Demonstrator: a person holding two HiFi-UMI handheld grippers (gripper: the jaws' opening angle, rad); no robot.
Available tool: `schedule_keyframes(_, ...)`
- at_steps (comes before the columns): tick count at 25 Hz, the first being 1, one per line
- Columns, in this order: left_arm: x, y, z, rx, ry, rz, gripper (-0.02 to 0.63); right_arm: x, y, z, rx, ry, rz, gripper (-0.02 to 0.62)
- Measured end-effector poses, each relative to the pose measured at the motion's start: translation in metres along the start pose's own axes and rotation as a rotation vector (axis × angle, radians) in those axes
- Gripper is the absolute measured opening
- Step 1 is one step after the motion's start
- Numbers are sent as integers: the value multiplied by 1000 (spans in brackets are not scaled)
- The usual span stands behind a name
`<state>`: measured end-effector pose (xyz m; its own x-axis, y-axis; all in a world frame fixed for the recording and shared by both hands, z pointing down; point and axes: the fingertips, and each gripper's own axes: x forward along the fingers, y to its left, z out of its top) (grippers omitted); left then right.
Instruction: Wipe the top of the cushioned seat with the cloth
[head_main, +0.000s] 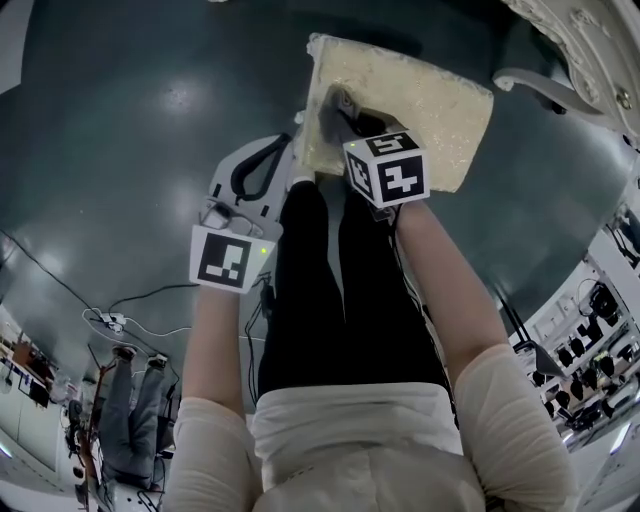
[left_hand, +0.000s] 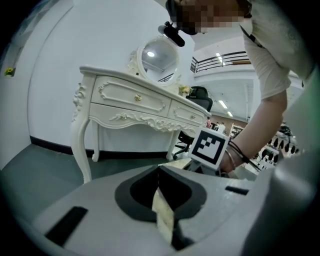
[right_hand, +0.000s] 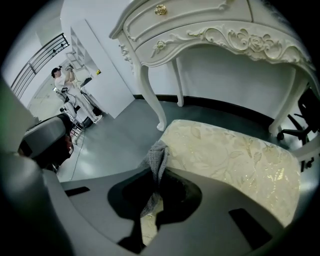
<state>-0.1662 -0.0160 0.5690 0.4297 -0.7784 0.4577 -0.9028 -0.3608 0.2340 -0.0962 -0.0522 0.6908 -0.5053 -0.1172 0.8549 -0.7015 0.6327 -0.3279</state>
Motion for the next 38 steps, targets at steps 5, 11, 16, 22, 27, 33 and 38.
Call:
schedule_keyframes(5, 13, -17, 3, 31, 0, -6, 2, -11, -22, -9, 4, -4, -4, 26)
schedule_keyframes(11, 31, -50, -1, 63, 20, -33, 2, -24, -48, -22, 17, -10, -6, 26)
schedule_keyframes(16, 45, -74, 4, 69, 27, -57, 2, -37, -70, -31, 24, -9, -15, 26)
schedule_keyframes(22, 61, -97, 11, 66, 22, -66, 2, -56, -95, -45, 28, -16, -20, 26)
schedule_keyframes(27, 83, -121, 13, 81, 25, -93, 2, -68, -123, -57, 38, -16, -32, 27)
schedule_keyframes(33, 105, -151, 20, 114, 18, -131, 2, -86, -157, -73, 70, -20, -67, 27)
schedule_keyframes(38, 116, -172, 18, 129, 29, -155, 2, -100, -181, -85, 93, -28, -94, 28)
